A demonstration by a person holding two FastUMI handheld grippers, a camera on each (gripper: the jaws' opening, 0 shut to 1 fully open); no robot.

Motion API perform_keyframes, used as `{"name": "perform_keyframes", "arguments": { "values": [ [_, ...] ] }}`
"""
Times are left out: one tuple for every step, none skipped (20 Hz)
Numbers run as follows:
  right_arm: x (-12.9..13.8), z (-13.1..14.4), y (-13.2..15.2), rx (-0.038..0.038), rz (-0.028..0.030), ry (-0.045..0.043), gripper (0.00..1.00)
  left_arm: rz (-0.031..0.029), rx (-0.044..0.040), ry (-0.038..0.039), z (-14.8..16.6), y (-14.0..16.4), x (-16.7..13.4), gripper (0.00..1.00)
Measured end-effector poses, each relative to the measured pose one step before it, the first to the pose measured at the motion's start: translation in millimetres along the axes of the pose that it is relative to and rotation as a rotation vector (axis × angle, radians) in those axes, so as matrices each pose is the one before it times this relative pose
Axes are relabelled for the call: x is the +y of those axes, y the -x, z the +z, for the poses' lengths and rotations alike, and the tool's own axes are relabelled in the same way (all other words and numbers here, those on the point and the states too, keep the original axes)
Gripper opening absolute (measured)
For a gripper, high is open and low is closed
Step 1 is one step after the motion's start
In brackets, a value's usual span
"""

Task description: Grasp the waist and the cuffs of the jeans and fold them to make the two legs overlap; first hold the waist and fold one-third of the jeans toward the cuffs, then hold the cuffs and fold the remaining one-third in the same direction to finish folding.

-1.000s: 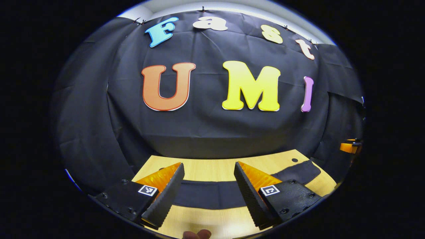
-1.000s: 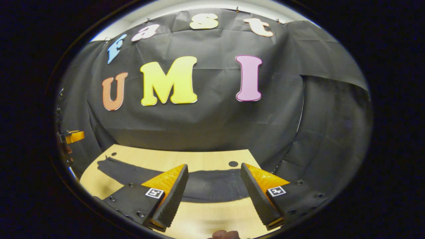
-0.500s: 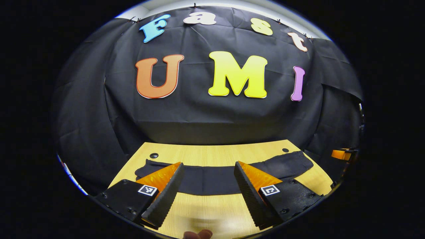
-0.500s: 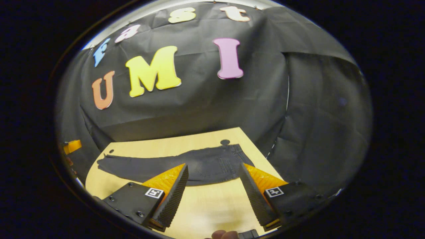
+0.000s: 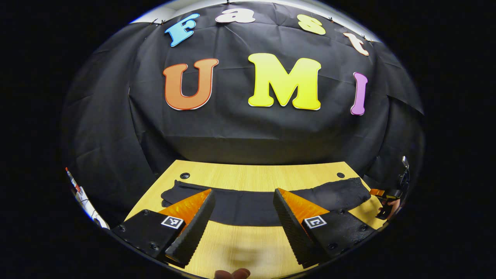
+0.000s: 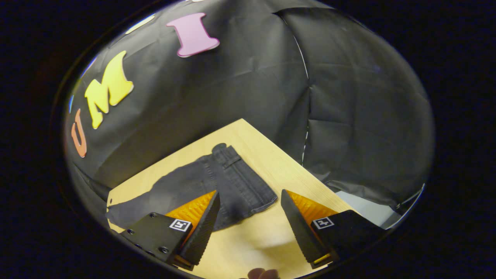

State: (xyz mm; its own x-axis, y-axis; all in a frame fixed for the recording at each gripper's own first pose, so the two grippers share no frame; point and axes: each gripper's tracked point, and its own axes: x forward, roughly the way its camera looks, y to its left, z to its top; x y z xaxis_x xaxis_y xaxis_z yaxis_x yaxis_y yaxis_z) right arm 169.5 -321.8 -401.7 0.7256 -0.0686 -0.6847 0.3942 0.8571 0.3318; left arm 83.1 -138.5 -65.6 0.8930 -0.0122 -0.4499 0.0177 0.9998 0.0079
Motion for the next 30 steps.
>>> {"name": "perform_keyframes", "arguments": {
  "values": [
    [-4.59, -2.97, -11.45, 0.01446, -0.00743, -0.01061, 0.97, 0.01238, 0.01084, -0.00166, -2.66, 0.30, 0.60, 0.97],
    [-4.46, -4.57, -8.24, 0.02076, -0.00228, -0.00730, 0.97, 0.00855, 0.00752, -0.00036, -1.16, -0.33, 0.27, 0.97],
    [-0.40, -4.00, -7.79, 0.01900, 0.00581, -0.01082, 0.97, 0.00848, 0.00638, 0.00287, -0.82, 0.22, 0.65, 0.97],
    [0.97, 1.73, -3.80, -0.01826, 0.00884, 0.00589, 0.91, 0.00823, 0.00880, 0.00292, -2.91, -0.66, 2.35, 0.97],
    [-0.76, -3.23, -3.96, 0.01797, -0.00167, 0.02172, 0.92, 0.00977, 0.00527, 0.00436, -0.56, 0.35, 1.58, 0.97],
    [2.73, -0.89, 4.27, -0.00698, 0.00064, 0.02191, 0.90, 0.00695, 0.00535, 0.00845, -1.70, 0.35, 1.42, 0.97],
    [5.02, -9.10, -4.49, 0.02896, 0.01519, -0.00406, 0.85, 0.00313, 0.00562, 0.01115, -2.80, -0.31, 1.13, 0.97],
    [4.20, 2.27, 3.35, -0.00393, 0.00174, -0.00363, 0.70, 0.00355, 0.00914, 0.01463, -3.01, -1.09, 1.26, 0.97],
    [3.55, -1.07, -2.74, 0.01261, 0.00906, -0.00682, 0.55, 0.00348, 0.00704, 0.01653, -2.57, 0.51, 2.40, 0.97],
    [-0.10, -1.93, 1.36, 0.00282, -0.01277, -0.01016, 0.45, 0.00357, 0.00561, 0.01634, -1.92, 0.26, 2.43, 0.97],
    [2.66, 1.16, 0.25, 0.01015, -0.00676, -0.01956, 0.34, 0.00408, 0.00275, 0.01174, 0.03, 0.28, 1.16, 0.97],
    [1.69, 0.86, 0.81, 0.01483, -0.00572, -0.01851, 0.25, 0.00490, 0.00014, 0.00811, -0.34, 0.67, 2.30, 0.97],
    [0.75, 2.77, 0.65, 0.00644, -0.00031, -0.01460, 0.17, 0.01085, -0.00307, 0.00727, -0.26, 1.84, 6.39, 0.97],
    [3.50, 1.59, 6.66, 0.01148, -0.00097, 0.00322, 0.09, 0.01056, -0.00466, 0.01021, 0.49, 2.20, 8.65, 0.97],
    [3.47, 4.13, 5.75, -0.00207, 0.00301, 0.01362, 0.09, 0.01005, -0.00329, 0.01503, -1.49, 2.57, 9.64, 0.97],
    [5.16, 6.21, 8.75, -0.01218, 0.00659, 0.01786, 0.05, 0.01034, -0.00094, 0.01863, -0.45, 0.76, 8.38, 0.97],
    [8.44, 10.12, 12.33, -0.02220, 0.01063, 0.02294, 0.08, 0.00975, -0.00162, 0.01877, -1.41, 2.24, 8.63, 0.97],
    [12.81, 10.70, 16.97, -0.02418, 0.01344, 0.02624, 0.08, 0.01134, -0.00300, 0.01763, -0.56, 1.38, 9.27, 0.97],
    [16.75, 11.51, 17.28, -0.02436, 0.01825, 0.02570, 0.08, 0.01006, -0.00442, 0.01744, -2.00, 1.05, 9.90, 0.97],
    [18.69, 11.27, 13.31, -0.02991, 0.01861, 0.02872, 0.08, 0.00905, -0.00322, 0.01688, -1.71, 1.28, 11.51, 0.97],
    [19.50, 13.92, 13.78, -0.03479, 0.01773, 0.03453, 0.04, 0.01370, -0.00471, 0.01567, -0.77, 1.16, 11.31, 0.97],
    [25.87, 13.05, 12.23, -0.03527, 0.02260, 0.03811, 0.04, 0.01417, -0.00646, 0.01454, 0.19, 1.71, 12.79, 0.97],
    [28.81, 13.11, 11.81, -0.03203, 0.02762, 0.03771, 0.04, 0.01569, -0.00626, 0.01389, -1.27, 1.23, 13.63, 0.97],
    [32.64, 11.12, 7.59, -0.02858, 0.03044, 0.04002, 0.12, 0.01462, -0.00439, 0.01710, -0.68, 2.37, 14.40, 0.97],
    [35.17, 8.99, 7.51, -0.02454, 0.03570, 0.03750, 0.08, 0.01021, -0.00420, 0.01696, 1.10, 1.36, 12.86, 0.97],
    [36.89, 5.42, 4.93, -0.01780, 0.03867, 0.03714, 0.12, 0.01109, -0.00403, 0.01664, 0.45, 0.98, 12.77, 0.98],
    [36.62, 3.23, 0.22, -0.00918, 0.04059, 0.02980, 0.04, 0.01273, -0.00352, 0.01266, 0.08, 2.48, 14.18, 0.97],
    [36.31, -0.51, -5.01, -0.00499, 0.04088, 0.02888, 0.08, 0.01467, -0.00434, 0.00322, -0.03, 2.66, 14.11, 0.97],
    [36.43, -2.22, -4.08, -0.00212, 0.03770, 0.02792, 0.08, 0.01760, -0.00447, -0.00766, 1.07, 1.25, 14.35, 0.97],
    [32.49, -9.45, -6.84, 0.00439, 0.03367, 0.02324, 0.08, 0.01735, -0.00801, -0.01817, 1.52, 1.14, 14.47, 0.98]
  ]
}}
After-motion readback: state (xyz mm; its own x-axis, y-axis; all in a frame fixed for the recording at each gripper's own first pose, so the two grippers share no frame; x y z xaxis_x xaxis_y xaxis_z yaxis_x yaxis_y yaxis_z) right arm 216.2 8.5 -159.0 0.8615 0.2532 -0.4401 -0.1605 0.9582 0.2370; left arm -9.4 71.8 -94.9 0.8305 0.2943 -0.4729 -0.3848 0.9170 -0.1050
